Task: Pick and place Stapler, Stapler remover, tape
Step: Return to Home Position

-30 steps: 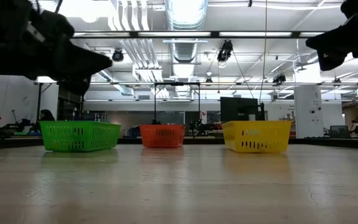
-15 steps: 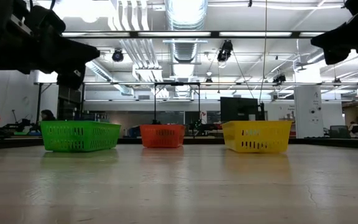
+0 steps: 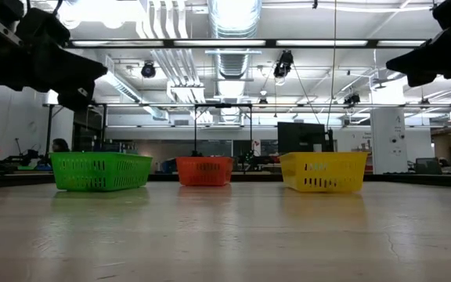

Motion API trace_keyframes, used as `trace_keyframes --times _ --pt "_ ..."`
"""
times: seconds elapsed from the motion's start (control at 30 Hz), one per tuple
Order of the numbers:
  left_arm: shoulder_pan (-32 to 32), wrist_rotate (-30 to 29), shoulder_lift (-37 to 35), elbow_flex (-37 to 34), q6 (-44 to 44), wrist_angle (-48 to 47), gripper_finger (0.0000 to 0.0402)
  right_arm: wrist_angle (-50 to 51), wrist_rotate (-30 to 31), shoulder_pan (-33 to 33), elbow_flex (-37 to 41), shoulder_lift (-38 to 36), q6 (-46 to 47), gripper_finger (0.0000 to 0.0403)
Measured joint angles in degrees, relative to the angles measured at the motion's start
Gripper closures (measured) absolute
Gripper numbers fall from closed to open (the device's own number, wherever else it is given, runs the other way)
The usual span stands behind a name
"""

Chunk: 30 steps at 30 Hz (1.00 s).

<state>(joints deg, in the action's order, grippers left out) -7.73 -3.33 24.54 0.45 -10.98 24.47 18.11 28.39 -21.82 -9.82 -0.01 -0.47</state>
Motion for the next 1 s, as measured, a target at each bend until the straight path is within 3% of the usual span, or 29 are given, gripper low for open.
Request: trace_keyframes --times 0.13,0.47,1.0 --pt "0.0 0.0 -6.4 0.0 -0.1 -7.0 0.0364 -0.1 6.0 0.0 0.3 0.0 0.2 0.0394" --pt "0.0 -1.3 -19.2 -0.1 1.2 -15.7 0.0364 -0.5 6.3 0.0 2.1 0.3 -1.8 0.0394" --pt "0.0 -0.8 -21.5 -0.1 0.1 -22.1 0.0364 -0.3 6.1 0.0 3.9 0.9 2.3 0.0394"
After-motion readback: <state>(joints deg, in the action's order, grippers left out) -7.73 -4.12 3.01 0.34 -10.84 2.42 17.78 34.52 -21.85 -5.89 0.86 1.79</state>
